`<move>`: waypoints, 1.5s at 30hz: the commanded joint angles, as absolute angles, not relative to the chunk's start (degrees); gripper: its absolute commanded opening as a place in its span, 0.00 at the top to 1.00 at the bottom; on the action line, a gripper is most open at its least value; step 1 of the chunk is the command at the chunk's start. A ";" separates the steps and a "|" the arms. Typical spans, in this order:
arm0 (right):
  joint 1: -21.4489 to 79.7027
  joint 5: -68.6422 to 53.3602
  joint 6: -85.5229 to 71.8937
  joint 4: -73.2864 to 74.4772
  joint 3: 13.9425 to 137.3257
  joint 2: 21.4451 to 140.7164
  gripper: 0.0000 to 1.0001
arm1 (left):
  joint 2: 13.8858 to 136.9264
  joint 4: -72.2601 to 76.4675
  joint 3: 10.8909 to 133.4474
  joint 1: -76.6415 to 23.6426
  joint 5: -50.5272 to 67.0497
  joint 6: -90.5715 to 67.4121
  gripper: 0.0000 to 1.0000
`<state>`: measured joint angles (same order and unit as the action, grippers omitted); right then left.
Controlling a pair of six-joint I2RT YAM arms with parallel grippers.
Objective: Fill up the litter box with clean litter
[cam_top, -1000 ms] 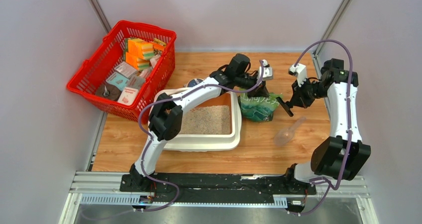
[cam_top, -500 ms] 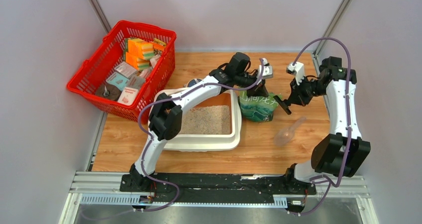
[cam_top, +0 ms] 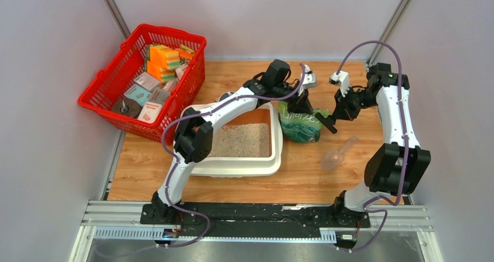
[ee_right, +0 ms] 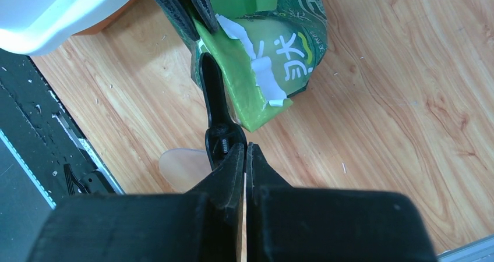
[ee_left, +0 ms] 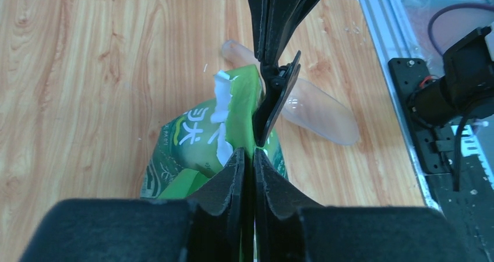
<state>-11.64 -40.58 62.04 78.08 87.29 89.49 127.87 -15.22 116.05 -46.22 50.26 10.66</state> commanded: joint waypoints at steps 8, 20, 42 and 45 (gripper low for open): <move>-8.18 -42.80 59.51 79.28 89.12 88.59 1.00 | 127.79 -15.29 117.33 -46.32 57.48 7.47 0.71; -7.65 -43.33 56.43 76.11 88.95 86.93 1.00 | 129.02 -15.29 116.72 -46.49 55.64 9.84 0.66; -7.73 -44.56 54.67 76.38 90.00 85.52 1.00 | 130.08 -15.74 118.74 -44.74 58.36 9.23 0.67; -7.73 -44.83 53.44 75.15 89.82 86.31 1.00 | 130.25 -13.19 118.13 -44.74 58.80 7.65 0.88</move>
<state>-7.57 -42.48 55.83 77.41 87.85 86.94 129.14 -15.46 116.97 -44.95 56.12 9.15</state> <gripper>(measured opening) 0.007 0.259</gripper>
